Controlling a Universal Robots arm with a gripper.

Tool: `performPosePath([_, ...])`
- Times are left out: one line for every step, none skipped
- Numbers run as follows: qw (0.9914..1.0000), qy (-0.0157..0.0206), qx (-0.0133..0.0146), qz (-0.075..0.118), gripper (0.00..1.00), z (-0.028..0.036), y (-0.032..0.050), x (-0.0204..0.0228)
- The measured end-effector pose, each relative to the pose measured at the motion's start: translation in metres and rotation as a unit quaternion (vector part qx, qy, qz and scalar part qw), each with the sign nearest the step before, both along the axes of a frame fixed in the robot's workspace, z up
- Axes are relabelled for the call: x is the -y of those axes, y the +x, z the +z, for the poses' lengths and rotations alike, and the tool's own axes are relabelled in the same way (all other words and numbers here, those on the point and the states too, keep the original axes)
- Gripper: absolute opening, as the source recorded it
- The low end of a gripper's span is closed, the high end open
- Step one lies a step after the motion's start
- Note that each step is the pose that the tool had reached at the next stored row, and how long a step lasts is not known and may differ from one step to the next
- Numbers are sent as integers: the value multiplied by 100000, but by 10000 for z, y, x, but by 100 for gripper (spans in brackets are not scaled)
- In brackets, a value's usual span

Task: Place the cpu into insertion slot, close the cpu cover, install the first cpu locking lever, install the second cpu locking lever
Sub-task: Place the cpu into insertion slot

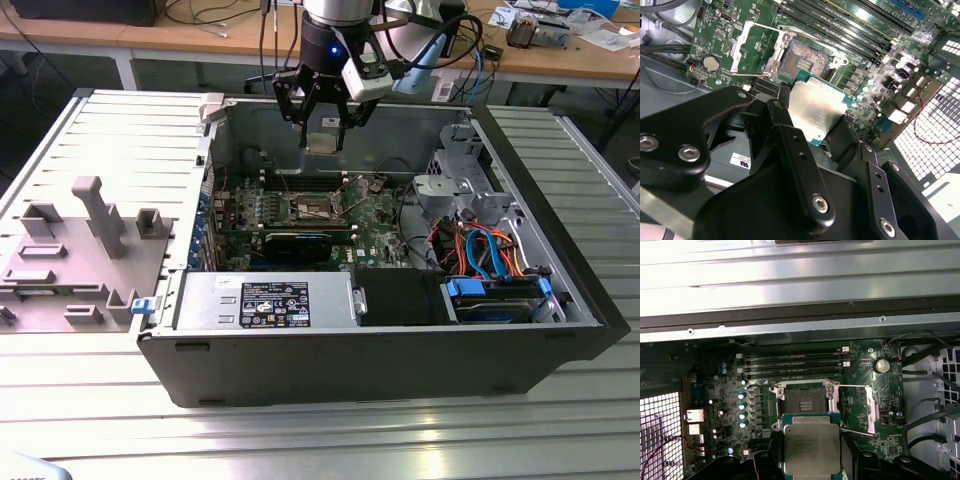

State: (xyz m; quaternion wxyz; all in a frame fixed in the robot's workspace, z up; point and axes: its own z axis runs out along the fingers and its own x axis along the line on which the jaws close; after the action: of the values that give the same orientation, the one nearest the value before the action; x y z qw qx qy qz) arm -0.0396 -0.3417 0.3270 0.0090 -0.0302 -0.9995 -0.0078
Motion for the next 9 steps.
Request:
performPosePath([100000,-13,2,-71,55,0,0,0])
performPosePath([100000,-26,0,-142,55,-1,0,0])
performPosePath([99996,-151,1,-858,55,-4,0,0])
performPosePath([99989,-284,3,-1476,55,-8,0,0])
performPosePath([99986,-314,1,-1643,55,-9,0,0])
performPosePath([99985,-322,-1,-1692,55,-9,0,0])
performPosePath([99984,-327,-1,-1737,55,-9,0,0])
performPosePath([99984,-332,0,-1763,55,-9,0,0])
performPosePath([99983,-335,1,-1791,55,-9,0,0])
